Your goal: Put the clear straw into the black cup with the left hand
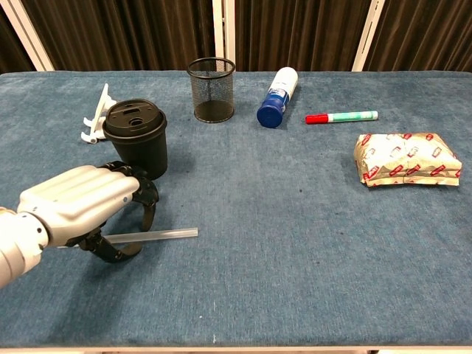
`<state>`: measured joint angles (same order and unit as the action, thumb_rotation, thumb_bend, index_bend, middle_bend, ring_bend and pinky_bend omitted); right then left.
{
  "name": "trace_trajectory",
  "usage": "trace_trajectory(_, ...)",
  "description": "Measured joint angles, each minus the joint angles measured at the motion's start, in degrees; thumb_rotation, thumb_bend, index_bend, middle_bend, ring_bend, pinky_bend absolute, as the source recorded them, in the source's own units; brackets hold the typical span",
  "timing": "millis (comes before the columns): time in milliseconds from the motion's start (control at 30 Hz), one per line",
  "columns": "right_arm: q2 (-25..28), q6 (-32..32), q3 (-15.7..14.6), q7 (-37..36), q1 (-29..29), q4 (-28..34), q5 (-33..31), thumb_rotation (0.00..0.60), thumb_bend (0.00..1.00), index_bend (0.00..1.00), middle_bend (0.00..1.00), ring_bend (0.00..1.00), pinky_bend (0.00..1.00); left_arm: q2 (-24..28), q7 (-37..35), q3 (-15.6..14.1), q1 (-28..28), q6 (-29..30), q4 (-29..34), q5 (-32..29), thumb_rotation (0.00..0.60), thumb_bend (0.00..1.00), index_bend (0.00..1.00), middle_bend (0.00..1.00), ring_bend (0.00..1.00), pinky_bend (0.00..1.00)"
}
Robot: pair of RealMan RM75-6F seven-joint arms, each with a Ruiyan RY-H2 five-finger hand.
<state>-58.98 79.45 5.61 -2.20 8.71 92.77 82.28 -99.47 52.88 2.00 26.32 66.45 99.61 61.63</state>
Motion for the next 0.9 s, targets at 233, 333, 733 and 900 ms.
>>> trace_trajectory(233,0.0,0.0,0.0,0.2,0.0,0.2,0.0,0.600,0.03,0.00,0.01,0.00,0.02,0.0,0.1,-0.6,0.7,0.1,-0.4,-1.3,0.600,0.31,0.54,0.23,0.04,0.00)
trace_trajectory(333,0.1,0.0,0.0,0.4,0.0,0.4,0.0,0.600,0.03,0.00,0.01,0.00,0.02,0.4,-0.6,-1.0,0.7,0.4,-0.2,-1.2,0.600,0.33,0.56,0.24,0.04,0.00)
trace_trajectory(733,0.1,0.3,-0.1,1.0,0.1,1.2,0.5,0.600,0.03,0.00,0.01,0.00,0.02,8.5,-10.8,-2.5,-1.4,3.9,6.2,5.3,0.600,0.35,0.57,0.25,0.05,0.00)
trace_trajectory(900,-0.3,-0.3,-0.5,1.7,0.2,1.1,0.8,0.600,0.03,0.00,0.01,0.00,0.02,14.4,-20.7,-1.8,-3.1,5.7,10.1,7.9,0.600,0.36,0.57,0.25,0.06,0.00)
